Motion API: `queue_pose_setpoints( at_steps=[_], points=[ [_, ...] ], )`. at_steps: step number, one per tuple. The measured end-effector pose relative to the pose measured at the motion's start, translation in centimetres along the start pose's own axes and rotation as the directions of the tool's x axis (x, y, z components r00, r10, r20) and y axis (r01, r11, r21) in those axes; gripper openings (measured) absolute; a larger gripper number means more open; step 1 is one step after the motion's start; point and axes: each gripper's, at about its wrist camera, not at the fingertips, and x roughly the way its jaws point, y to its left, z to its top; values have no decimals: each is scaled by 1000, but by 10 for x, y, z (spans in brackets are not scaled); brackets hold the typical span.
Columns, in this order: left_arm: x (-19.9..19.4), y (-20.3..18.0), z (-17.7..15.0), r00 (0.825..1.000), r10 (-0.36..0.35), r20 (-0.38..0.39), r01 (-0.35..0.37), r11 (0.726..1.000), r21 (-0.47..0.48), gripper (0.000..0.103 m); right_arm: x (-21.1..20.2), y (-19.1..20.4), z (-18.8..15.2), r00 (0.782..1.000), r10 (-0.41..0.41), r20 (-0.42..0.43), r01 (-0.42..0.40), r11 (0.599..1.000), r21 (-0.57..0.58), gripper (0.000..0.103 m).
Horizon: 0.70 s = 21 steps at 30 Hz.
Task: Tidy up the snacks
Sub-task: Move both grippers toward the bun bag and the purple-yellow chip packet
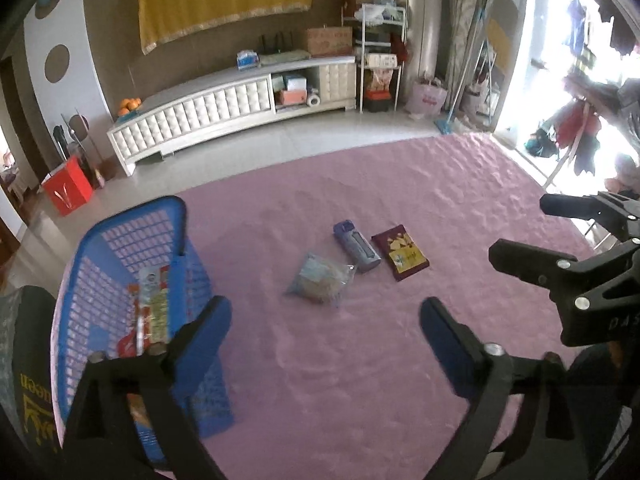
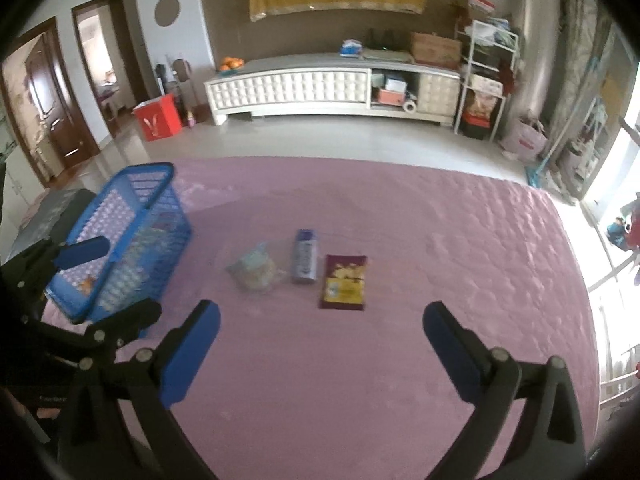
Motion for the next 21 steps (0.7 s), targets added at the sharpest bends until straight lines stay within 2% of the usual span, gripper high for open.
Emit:
queue_pose_setpoints(
  at_steps=[5, 10, 12, 15, 17, 21],
  points=[
    [38, -9, 3, 998, 21, -57, -22, 1000, -7, 103, 31, -16, -3, 999, -35, -35, 34, 999, -10, 103],
    [80, -10, 0, 991, 42, -127, -45, 999, -20, 103, 69, -28, -7, 997, 0, -72, 1, 1000, 14, 103],
    [95, -7, 0, 988, 32, -152, -37, 999, -34, 103, 85, -31, -6, 996, 14, -88, -12, 1000, 22, 103],
    [116, 0, -1, 982, 3, -190, -14, 998, -59, 103, 107, -33, -7, 993, -18, -119, 19, 1000, 13, 103],
    [128, 5, -1, 978, 7, -208, -23, 997, -74, 103, 121, -32, -6, 989, 9, -151, -6, 1000, 19, 103],
    [146, 16, -1, 970, -11, -243, -20, 992, -126, 103, 142, -35, -5, 988, 23, -155, -18, 999, 32, 103]
  ],
)
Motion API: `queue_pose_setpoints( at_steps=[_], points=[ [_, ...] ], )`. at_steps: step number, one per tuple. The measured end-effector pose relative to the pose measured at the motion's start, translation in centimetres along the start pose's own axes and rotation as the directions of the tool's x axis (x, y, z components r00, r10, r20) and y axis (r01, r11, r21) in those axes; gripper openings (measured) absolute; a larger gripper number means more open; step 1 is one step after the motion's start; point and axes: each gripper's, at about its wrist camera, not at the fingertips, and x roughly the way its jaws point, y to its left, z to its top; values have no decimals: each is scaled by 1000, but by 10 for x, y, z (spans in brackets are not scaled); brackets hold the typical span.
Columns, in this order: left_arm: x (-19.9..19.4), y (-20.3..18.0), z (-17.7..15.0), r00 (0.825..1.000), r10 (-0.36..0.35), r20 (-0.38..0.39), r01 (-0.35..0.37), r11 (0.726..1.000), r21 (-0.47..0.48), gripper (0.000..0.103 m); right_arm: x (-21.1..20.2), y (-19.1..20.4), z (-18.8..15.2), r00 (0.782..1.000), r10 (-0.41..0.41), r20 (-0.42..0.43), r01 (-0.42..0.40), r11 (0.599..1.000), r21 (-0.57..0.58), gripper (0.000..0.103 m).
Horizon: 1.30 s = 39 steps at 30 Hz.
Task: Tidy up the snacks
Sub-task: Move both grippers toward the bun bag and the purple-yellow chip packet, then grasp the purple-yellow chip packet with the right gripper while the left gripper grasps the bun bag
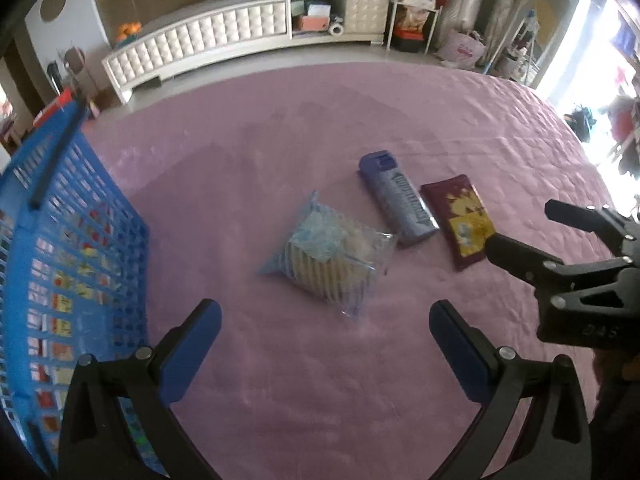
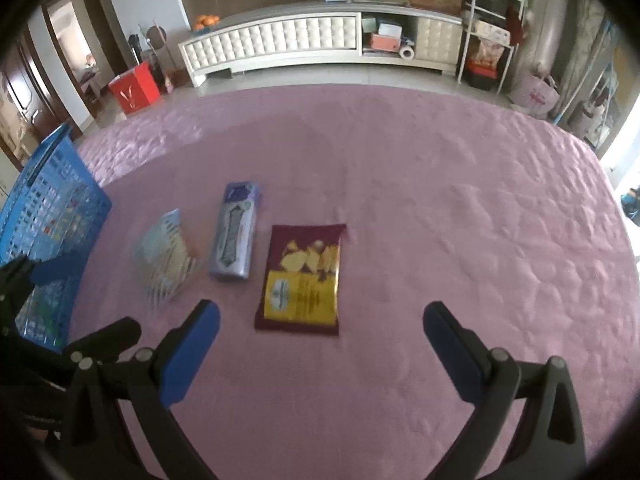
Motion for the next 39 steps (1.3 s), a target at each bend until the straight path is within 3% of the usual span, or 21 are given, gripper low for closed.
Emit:
queue_pose_setpoints(
  at_steps=[7, 11, 14, 18, 27, 39],
  points=[
    [7, 7, 7, 1000, -9, -3, 9, 1000, -23, 103, 19, 9, 5, 998, -34, -43, 30, 994, -110, 102],
    [15, 2, 11, 1000, 5, -25, -5, 1000, 5, 103, 30, 2, 3, 998, -31, -54, 26, 995, -99, 97],
    [17, 2, 14, 999, 27, -21, -27, 999, 20, 103, 28, 5, -1, 999, -39, -17, 37, 990, -137, 86],
    [19, 1, 21, 999, 40, -7, -40, 998, 51, 103, 22, 7, -2, 1000, -25, -1, 25, 987, -160, 54],
    [30, -10, 26, 998, 63, -9, -60, 985, 163, 103, 22, 1, 3, 1000, 0, -26, -3, 992, -128, 54],
    [53, -20, 34, 997, 55, -63, -41, 978, 206, 103, 17, -8, -4, 999, 40, -23, -42, 995, -95, 54]
  ],
)
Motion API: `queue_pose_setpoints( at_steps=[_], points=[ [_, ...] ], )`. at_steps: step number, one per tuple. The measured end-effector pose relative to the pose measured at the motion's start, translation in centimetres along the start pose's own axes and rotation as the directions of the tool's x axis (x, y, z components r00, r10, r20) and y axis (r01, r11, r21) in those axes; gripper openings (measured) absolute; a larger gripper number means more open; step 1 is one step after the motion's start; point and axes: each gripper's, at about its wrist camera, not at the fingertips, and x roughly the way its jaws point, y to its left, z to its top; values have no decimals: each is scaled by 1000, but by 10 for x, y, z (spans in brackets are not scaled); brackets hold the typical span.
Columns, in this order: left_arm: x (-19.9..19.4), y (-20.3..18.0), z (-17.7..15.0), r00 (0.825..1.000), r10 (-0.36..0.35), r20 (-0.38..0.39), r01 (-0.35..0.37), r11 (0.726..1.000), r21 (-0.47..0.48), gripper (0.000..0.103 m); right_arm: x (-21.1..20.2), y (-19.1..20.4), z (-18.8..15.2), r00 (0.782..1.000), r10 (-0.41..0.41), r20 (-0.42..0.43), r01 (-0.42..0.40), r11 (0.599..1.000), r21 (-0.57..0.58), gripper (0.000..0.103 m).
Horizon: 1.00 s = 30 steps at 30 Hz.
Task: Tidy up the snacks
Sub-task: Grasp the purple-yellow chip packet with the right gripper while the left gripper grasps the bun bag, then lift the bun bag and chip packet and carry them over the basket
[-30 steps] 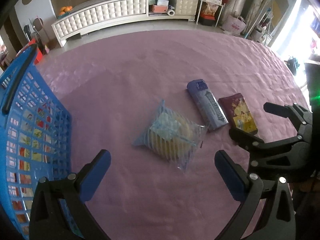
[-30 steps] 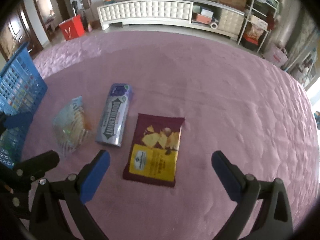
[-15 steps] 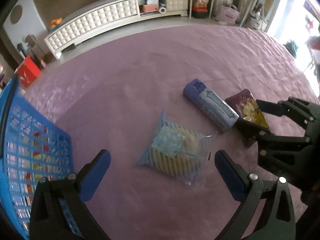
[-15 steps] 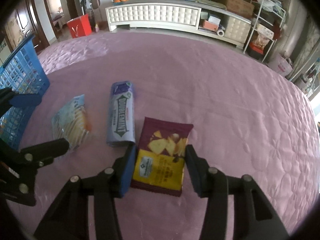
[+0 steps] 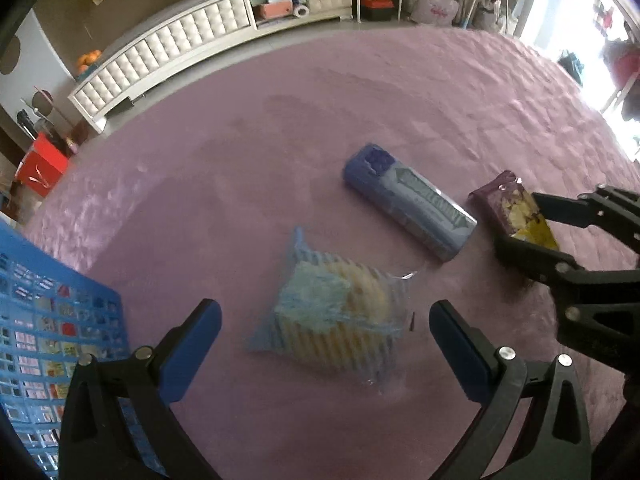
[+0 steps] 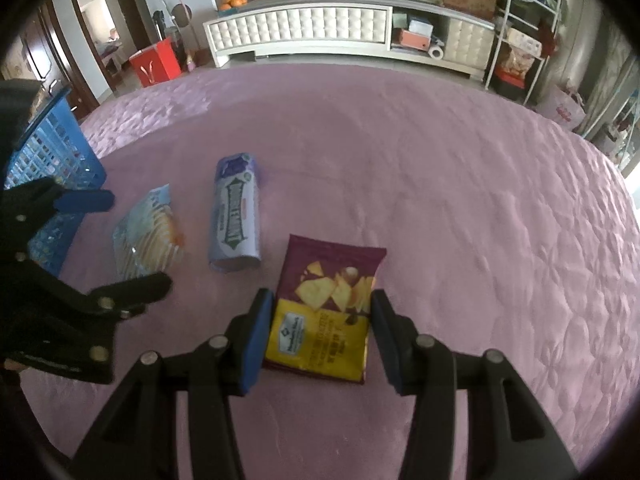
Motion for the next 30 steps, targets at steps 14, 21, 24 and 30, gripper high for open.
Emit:
queue_pose_setpoints(
  at_steps=[14, 21, 24, 30],
  points=[
    [1, -17, 3, 1000, -10, -12, 9, 1000, -29, 56, -4, 3, -6, 1000, 23, 4, -23, 1000, 6, 54],
    [-31, -27, -10, 999, 8, 49, -5, 998, -69, 53, -25, 18, -8, 999, 7, 48, -6, 1000, -24, 54],
    [-51, -26, -20, 997, -6, 77, 13, 996, -91, 53, -37, 28, -13, 998, -24, 51, 25, 1000, -16, 54],
    [-97, -21, -48, 989, -8, 147, 19, 997, -80, 53, -78, 54, -16, 995, -48, 91, 51, 998, -29, 54]
  ],
)
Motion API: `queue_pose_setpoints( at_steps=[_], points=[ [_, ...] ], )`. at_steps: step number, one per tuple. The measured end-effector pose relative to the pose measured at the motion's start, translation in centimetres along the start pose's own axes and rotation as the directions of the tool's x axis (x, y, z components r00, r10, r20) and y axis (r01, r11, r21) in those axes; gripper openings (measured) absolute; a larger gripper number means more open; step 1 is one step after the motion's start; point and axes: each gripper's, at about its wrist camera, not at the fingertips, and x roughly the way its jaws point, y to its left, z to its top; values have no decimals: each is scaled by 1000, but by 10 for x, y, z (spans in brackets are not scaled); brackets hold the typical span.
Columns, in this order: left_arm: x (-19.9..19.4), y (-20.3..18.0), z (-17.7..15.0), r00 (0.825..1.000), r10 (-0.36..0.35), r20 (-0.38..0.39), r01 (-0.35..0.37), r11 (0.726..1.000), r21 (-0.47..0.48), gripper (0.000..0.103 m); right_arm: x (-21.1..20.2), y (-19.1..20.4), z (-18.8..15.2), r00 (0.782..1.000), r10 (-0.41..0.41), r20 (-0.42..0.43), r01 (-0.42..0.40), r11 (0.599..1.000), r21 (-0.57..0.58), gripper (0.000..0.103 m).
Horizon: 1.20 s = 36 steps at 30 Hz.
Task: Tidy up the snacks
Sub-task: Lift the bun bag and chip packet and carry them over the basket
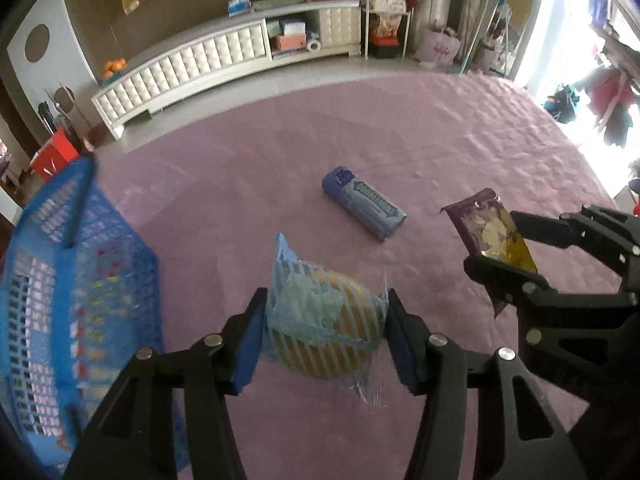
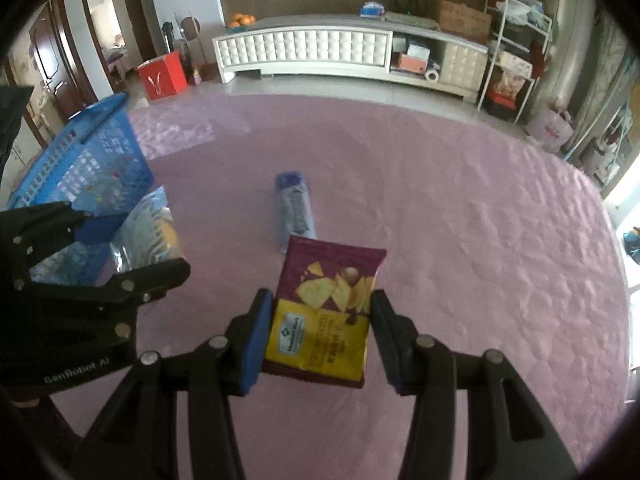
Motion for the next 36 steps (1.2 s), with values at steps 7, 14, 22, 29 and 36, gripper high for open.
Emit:
queue_pose_setpoints(
  at_steps=[7, 14, 22, 29, 36],
  points=[
    [-69, 28, -12, 995, -11, 101, 16, 999, -49, 53, -55, 36, 16, 997, -5, 73, 7, 999, -32, 54],
    [-122, 65, -19, 983, 16, 183, -2, 997, -78, 53, -92, 81, 34, 991, 29, 132, -17, 996, -89, 54],
    [-154, 121, -34, 980, 71, 188, -48, 991, -123, 53, -101, 129, 47, 985, 87, 148, -63, 985, -159, 54],
    [-150, 162, -58, 985, 92, 148, -67, 984, -166, 53, -82, 170, 48, 985, 135, 111, -109, 972, -210, 54],
    [-126, 183, -81, 994, 75, 80, -60, 981, -183, 53, -54, 193, 48, 987, 151, 47, -136, 961, -239, 54]
  ],
)
